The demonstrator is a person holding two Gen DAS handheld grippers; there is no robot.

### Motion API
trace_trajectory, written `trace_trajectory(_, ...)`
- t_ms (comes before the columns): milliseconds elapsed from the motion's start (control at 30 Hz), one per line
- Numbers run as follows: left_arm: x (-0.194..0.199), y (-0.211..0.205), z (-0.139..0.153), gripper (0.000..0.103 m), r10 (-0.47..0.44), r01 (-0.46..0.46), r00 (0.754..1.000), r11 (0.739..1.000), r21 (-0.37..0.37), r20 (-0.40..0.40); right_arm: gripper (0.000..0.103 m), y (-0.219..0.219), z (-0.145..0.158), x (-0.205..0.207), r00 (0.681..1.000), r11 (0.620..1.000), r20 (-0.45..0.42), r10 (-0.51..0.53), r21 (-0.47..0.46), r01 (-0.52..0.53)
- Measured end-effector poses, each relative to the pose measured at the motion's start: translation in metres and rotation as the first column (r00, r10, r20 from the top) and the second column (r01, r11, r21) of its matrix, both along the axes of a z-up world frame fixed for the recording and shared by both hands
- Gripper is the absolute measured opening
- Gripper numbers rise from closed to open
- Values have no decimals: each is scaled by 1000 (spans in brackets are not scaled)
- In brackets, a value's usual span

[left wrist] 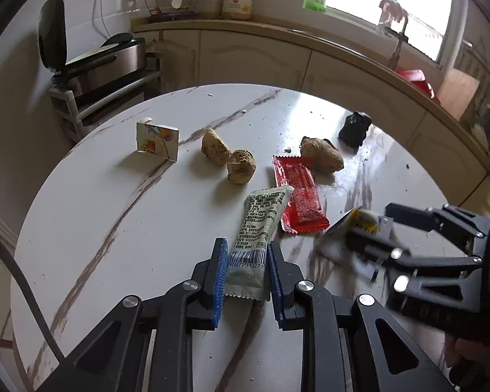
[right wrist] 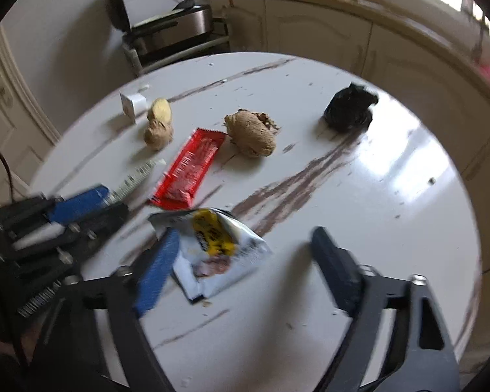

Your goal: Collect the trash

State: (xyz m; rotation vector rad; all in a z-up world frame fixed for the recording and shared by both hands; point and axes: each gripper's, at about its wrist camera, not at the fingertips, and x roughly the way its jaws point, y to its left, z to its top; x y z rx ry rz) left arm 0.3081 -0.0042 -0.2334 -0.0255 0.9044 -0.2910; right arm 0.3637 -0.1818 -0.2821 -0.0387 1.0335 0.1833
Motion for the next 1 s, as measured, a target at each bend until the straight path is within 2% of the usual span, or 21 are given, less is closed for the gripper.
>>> trace_trajectory(33,-2,-4,1,18,5,-5,1000,1000,-2,0,45,-2,1,-1,1000,1000,8,-2,6,2)
trace_trajectory(67,-4,-5,1,17,7,-7,1000,1000,-3,1,32,-5,4,-1,1000,1000,11,-3,21,3)
trace_trajectory(133,-7,-6,3,16,8,-8,1000,1000,-5,2,24,-12,5,-2,1000,999,8,-10,46,10)
trace_trajectory(367,-18,-10,11,11,6,-6,1000,1000,-9,11,15,-28,12,-9,999,991,19,-32,130,29)
trace_trajectory(667,-36,-21,28,4,-10,11,999,1000,-15,38,11,-48,27,-22,996,983,50,-69,175,59)
trace_trajectory(1000,-53,-46,39,4,-56,56,997,998,-5,49,7,-79,36,-41,993,972,64,-103,217,87)
